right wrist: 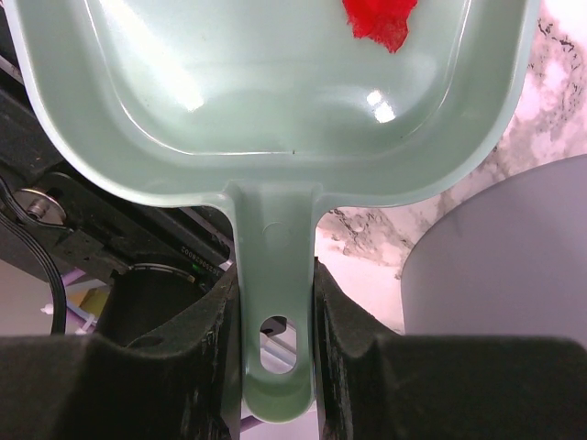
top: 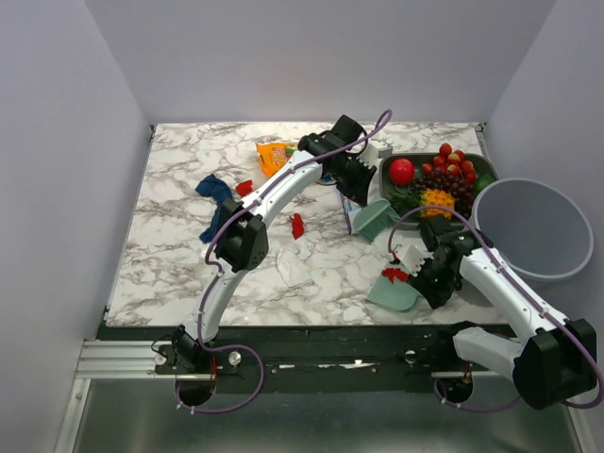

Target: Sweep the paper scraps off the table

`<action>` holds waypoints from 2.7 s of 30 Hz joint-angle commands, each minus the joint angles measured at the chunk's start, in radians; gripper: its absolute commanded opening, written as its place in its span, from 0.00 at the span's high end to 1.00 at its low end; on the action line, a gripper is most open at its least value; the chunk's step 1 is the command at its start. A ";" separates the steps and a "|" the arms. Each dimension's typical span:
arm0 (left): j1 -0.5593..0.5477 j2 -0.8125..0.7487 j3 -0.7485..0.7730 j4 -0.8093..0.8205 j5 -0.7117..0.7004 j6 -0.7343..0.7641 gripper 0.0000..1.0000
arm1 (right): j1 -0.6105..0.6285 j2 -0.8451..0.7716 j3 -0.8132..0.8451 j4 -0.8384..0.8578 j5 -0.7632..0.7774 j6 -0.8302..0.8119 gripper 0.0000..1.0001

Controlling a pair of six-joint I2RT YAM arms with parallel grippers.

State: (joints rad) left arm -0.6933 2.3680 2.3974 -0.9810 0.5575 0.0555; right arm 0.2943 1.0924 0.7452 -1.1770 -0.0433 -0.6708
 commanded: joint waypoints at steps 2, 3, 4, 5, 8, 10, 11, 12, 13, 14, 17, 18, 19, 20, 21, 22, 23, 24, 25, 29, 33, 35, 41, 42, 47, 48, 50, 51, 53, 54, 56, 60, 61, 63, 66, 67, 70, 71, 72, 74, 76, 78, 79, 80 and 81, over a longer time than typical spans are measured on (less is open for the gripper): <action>-0.006 -0.009 -0.021 -0.016 0.051 0.007 1.00 | -0.004 0.000 0.010 -0.030 0.037 0.014 0.99; -0.005 -0.039 -0.043 -0.016 0.051 0.023 1.00 | -0.004 -0.003 0.008 -0.029 0.037 0.014 1.00; -0.006 -0.064 -0.076 -0.005 0.050 0.027 1.00 | -0.004 -0.003 0.006 -0.026 0.037 0.013 0.99; -0.003 -0.091 -0.162 0.002 0.047 0.035 1.00 | -0.004 -0.005 0.000 -0.020 0.037 0.013 0.99; -0.002 -0.194 -0.317 -0.014 0.022 0.093 1.00 | -0.004 -0.002 -0.012 -0.007 0.037 0.008 0.99; -0.002 -0.242 -0.366 -0.085 -0.002 0.157 1.00 | -0.004 0.009 -0.017 0.002 0.061 0.002 0.99; 0.000 -0.253 -0.407 -0.109 -0.013 0.171 1.00 | -0.004 0.014 -0.017 0.005 0.063 -0.001 0.99; 0.005 -0.277 -0.429 -0.132 -0.025 0.182 1.00 | -0.006 0.017 -0.015 0.010 0.063 -0.004 0.99; 0.008 -0.291 -0.452 -0.169 -0.019 0.200 1.00 | -0.003 0.021 -0.012 0.013 0.062 -0.007 1.00; 0.012 -0.308 -0.501 -0.179 -0.018 0.207 1.00 | -0.004 0.030 -0.009 0.014 0.059 -0.009 1.00; 0.017 -0.395 -0.588 -0.180 -0.027 0.234 1.00 | -0.004 0.046 0.013 0.022 0.051 -0.010 0.99; 0.017 -0.444 -0.602 -0.177 -0.033 0.236 1.00 | -0.004 0.055 0.019 0.022 0.051 -0.010 0.99; 0.018 -0.466 -0.610 -0.168 -0.039 0.239 1.00 | -0.004 0.060 0.026 0.023 0.049 -0.013 0.99; 0.018 -0.483 -0.613 -0.168 -0.041 0.241 1.00 | -0.004 0.063 0.031 0.023 0.052 -0.016 0.99; 0.018 -0.510 -0.612 -0.166 -0.044 0.238 1.00 | -0.004 0.069 0.034 0.022 0.054 -0.021 0.99; 0.021 -0.523 -0.606 -0.166 -0.047 0.233 1.00 | -0.004 0.070 0.036 0.020 0.060 -0.026 0.99; 0.023 -0.530 -0.592 -0.168 -0.050 0.231 1.00 | -0.004 0.072 0.037 0.019 0.072 -0.029 0.99; 0.023 -0.541 -0.584 -0.171 -0.050 0.227 1.00 | -0.004 0.073 0.039 0.017 0.077 -0.032 0.99; 0.028 -0.543 -0.575 -0.179 -0.050 0.225 1.00 | -0.006 0.073 0.037 0.019 0.080 -0.035 0.99; 0.057 -0.550 -0.546 -0.185 -0.051 0.208 1.00 | -0.004 0.067 0.033 0.037 0.057 -0.041 0.99; 0.093 -0.527 -0.546 -0.200 -0.108 0.150 1.00 | -0.004 0.075 0.026 0.054 0.049 -0.065 0.99; 0.107 -0.527 -0.576 -0.197 -0.120 0.120 1.00 | -0.004 0.096 0.022 0.056 0.049 -0.091 0.99; 0.115 -0.530 -0.673 -0.171 -0.096 0.083 1.00 | -0.001 0.144 0.028 0.091 0.049 -0.138 0.99; 0.115 -0.508 -0.675 -0.173 -0.082 0.073 1.00 | -0.001 0.159 0.036 0.097 0.048 -0.139 0.99; 0.112 -0.411 -0.623 -0.168 -0.004 0.056 1.00 | 0.017 0.201 0.072 0.106 0.017 -0.156 0.99; 0.109 -0.376 -0.604 -0.168 0.014 0.053 1.00 | 0.026 0.207 0.074 0.109 0.016 -0.158 0.99; 0.097 -0.342 -0.543 -0.170 0.048 0.047 1.00 | 0.042 0.228 0.077 0.111 0.010 -0.161 0.99; 0.078 -0.313 -0.522 -0.170 0.065 0.046 1.00 | 0.058 0.231 0.082 0.114 0.005 -0.159 0.99; 0.052 -0.288 -0.462 -0.165 0.062 0.041 1.00 | 0.075 0.242 0.086 0.123 -0.009 -0.145 0.99; 0.023 -0.265 -0.440 -0.165 0.080 0.044 1.00 | 0.089 0.247 0.091 0.129 -0.018 -0.139 0.99; 0.000 -0.242 -0.374 -0.182 0.122 0.055 1.00 | 0.100 0.264 0.111 0.129 -0.042 -0.119 0.99; -0.032 -0.242 -0.337 -0.179 0.118 0.053 1.00 | 0.100 0.302 0.164 0.117 -0.063 -0.093 0.99; -0.032 -0.248 -0.339 -0.179 0.072 0.055 1.00 | 0.100 0.307 0.174 0.114 -0.064 -0.090 0.99; -0.031 -0.278 -0.345 -0.186 -0.014 0.084 1.00 | 0.100 0.302 0.192 0.114 -0.075 -0.088 0.99; -0.015 -0.349 -0.366 -0.193 -0.180 0.112 1.00 | 0.100 0.270 0.201 0.125 -0.125 -0.079 0.99; -0.008 -0.371 -0.371 -0.193 -0.207 0.121 1.00 | 0.100 0.238 0.195 0.129 -0.148 -0.082 0.99; 0.053 -0.447 -0.383 -0.202 -0.268 0.138 1.00 | 0.100 0.189 0.165 0.172 -0.230 -0.099 0.99; 0.072 -0.461 -0.380 -0.211 -0.266 0.142 1.00 | 0.100 0.184 0.158 0.187 -0.242 -0.105 0.99; 0.110 -0.483 -0.379 -0.223 -0.242 0.151 1.00 | 0.100 0.182 0.155 0.213 -0.266 -0.110 0.99; 0.141 -0.504 -0.376 -0.261 -0.234 0.168 1.00 | 0.101 0.195 0.163 0.240 -0.279 -0.122 0.99; 0.182 -0.538 -0.379 -0.289 -0.258 0.172 1.00 | 0.103 0.213 0.184 0.267 -0.282 -0.127 0.99; 0.207 -0.584 -0.402 -0.330 -0.287 0.193 1.00 | 0.106 0.251 0.203 0.266 -0.273 -0.133 0.99; 0.222 -0.602 -0.418 -0.341 -0.342 0.201 1.00 | 0.112 0.262 0.213 0.264 -0.268 -0.151 0.99; 0.230 -0.618 -0.464 -0.364 -0.370 0.213 1.00 | 0.118 0.270 0.209 0.261 -0.259 -0.160 0.99; 0.235 -0.656 -0.496 -0.370 -0.402 0.228 1.00 | 0.127 0.265 0.195 0.290 -0.224 -0.164 0.99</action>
State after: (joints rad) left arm -0.4747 1.8141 1.9991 -1.2430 0.2989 0.2195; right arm 0.3988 1.3334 0.9253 -0.9546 -0.2749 -0.7921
